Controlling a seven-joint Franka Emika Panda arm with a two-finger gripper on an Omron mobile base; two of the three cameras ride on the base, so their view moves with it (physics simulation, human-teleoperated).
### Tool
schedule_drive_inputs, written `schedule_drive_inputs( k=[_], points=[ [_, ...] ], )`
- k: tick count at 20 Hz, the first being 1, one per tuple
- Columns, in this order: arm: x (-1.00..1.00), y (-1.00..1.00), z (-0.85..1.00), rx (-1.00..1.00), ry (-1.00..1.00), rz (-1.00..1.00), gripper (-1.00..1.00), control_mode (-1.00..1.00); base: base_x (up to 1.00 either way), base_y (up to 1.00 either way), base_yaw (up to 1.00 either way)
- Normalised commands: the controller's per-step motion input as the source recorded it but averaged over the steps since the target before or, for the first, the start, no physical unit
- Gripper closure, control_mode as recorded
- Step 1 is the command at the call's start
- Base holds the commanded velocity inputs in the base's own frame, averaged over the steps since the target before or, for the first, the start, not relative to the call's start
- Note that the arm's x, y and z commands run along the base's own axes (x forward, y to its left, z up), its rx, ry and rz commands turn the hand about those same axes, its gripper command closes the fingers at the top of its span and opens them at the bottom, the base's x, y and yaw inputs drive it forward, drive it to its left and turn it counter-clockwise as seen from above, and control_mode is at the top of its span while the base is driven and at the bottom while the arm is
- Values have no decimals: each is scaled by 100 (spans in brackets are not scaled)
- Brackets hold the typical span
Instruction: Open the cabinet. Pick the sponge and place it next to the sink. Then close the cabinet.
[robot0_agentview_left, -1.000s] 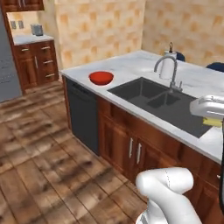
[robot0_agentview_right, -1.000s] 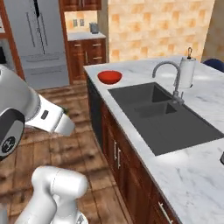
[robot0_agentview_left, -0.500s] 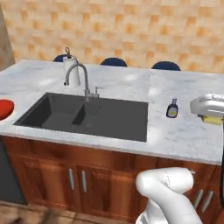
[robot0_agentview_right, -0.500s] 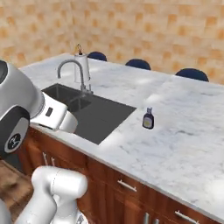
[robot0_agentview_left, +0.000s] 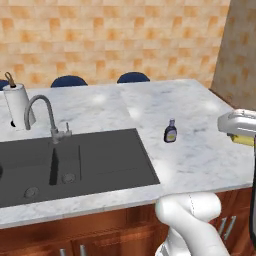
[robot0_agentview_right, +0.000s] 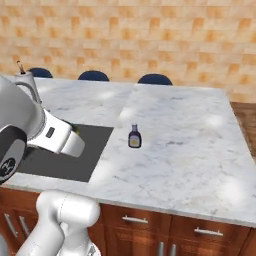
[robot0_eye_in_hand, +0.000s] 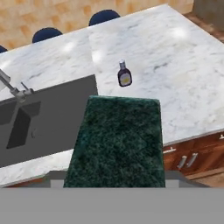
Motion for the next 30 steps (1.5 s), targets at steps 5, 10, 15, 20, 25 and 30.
schedule_drive_inputs(
  k=[5, 10, 15, 20, 25, 30],
  points=[
    [0, 0, 0, 0, 0, 0, 100, 100, 55, 34, -7],
    [0, 0, 0, 0, 0, 0, 100, 100, 6, -16, -14],
    [0, 0, 0, 0, 0, 0, 100, 100, 0, 0, -3],
    [0, 0, 0, 0, 0, 0, 100, -100, 0, 0, 0],
    [82, 4, 14, -6, 63, 0, 100, -100, 0, 0, 0],
    [58, -6, -13, -4, 46, 4, 100, -100, 0, 0, 0]
  ],
)
